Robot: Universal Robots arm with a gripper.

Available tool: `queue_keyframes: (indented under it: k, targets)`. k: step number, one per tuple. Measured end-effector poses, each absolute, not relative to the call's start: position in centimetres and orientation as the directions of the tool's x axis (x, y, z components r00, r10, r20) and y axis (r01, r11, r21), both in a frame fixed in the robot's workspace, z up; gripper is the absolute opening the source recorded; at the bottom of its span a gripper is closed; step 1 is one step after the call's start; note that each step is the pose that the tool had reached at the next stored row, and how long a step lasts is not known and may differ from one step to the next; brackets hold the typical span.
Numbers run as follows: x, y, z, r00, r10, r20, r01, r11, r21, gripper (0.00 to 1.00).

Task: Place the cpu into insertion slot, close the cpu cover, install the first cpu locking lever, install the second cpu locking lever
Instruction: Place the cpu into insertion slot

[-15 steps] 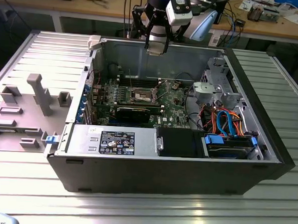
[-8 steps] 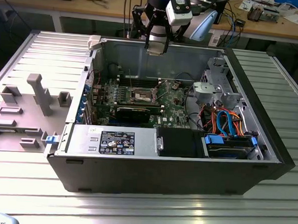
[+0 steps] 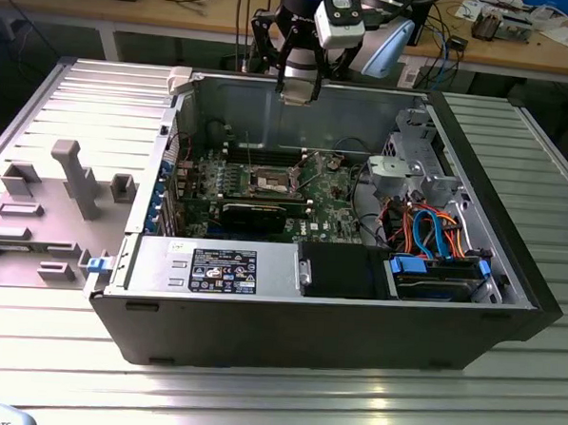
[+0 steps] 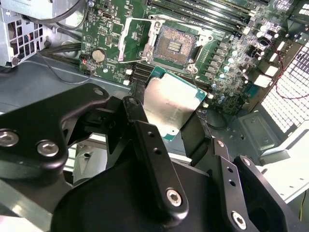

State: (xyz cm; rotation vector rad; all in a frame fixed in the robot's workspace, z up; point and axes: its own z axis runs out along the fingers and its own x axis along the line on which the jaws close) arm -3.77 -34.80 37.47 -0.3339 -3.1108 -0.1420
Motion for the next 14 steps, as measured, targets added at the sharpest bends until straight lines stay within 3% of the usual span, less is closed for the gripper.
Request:
queue_keyframes:
  k: [14]
  targets:
    - [-3.79, -34.8, 37.47, -0.975, 0.221, 0.019, 0.222, 0.971, 0.089, 0.54]
